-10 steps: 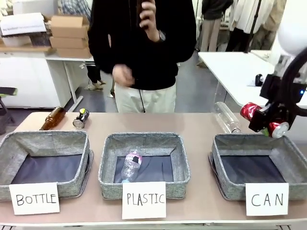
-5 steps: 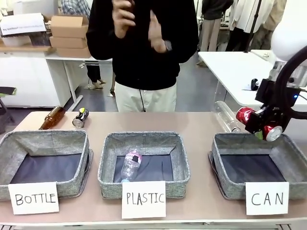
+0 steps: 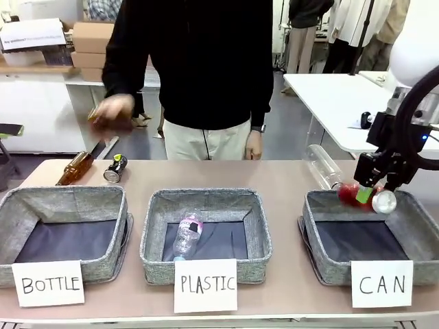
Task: Sort the can waste into the basket.
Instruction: Pick up the can waste from the table and place it in the right Fabric basket.
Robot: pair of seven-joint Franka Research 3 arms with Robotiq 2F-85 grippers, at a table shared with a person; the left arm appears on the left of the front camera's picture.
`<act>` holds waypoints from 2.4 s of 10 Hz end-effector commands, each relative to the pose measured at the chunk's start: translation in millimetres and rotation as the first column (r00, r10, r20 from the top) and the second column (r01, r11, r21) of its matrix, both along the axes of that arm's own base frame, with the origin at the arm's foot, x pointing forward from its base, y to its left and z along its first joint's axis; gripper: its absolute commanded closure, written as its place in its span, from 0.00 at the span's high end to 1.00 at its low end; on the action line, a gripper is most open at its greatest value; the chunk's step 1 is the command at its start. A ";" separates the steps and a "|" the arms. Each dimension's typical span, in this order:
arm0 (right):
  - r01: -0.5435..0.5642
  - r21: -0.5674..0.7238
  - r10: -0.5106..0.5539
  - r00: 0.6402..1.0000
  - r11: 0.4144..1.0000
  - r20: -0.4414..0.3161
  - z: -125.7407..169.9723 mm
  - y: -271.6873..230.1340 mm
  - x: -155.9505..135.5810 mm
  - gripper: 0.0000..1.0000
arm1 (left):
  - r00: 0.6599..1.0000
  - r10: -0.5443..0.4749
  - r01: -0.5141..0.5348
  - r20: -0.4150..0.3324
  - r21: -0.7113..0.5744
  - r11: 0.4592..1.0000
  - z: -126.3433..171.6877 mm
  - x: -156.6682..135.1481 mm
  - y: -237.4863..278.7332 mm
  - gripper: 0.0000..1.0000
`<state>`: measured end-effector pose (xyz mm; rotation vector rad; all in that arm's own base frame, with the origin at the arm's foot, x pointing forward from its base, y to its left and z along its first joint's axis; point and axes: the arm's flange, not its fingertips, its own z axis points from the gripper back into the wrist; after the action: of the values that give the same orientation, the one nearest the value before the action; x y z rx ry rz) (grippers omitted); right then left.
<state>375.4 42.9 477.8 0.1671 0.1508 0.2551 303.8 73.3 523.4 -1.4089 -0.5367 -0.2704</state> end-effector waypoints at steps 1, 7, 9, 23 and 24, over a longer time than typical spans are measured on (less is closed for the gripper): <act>-0.003 0.039 0.002 1.000 0.999 0.018 3.4 -2.0 6.0 1.00 | 1.000 -0.003 0.003 0.024 -0.017 1.000 0.7 0.1 -1.1 1.00; -0.047 0.258 0.022 0.995 0.965 0.101 16.8 1.8 14.0 1.00 | 1.000 -0.003 0.003 0.024 -0.017 1.000 0.7 0.1 -1.1 1.00; -0.242 0.840 0.109 0.970 0.486 0.216 53.6 3.0 7.6 1.00 | 1.000 -0.003 0.003 0.024 -0.017 1.000 0.7 0.1 -1.1 1.00; -0.169 0.788 -0.024 0.974 0.592 0.226 74.8 -23.4 4.8 1.00 | 1.000 -0.003 0.003 0.024 -0.017 1.000 0.7 0.1 -1.1 1.00; -0.169 0.788 -0.024 0.974 0.592 0.226 74.8 -23.4 4.8 1.00 | 1.000 0.001 -0.001 -0.001 0.001 1.000 -0.1 0.1 0.1 1.00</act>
<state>379.6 18.9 548.4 1.0735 -0.2027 0.4305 303.9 73.7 523.1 -1.4075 -0.5365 -0.2686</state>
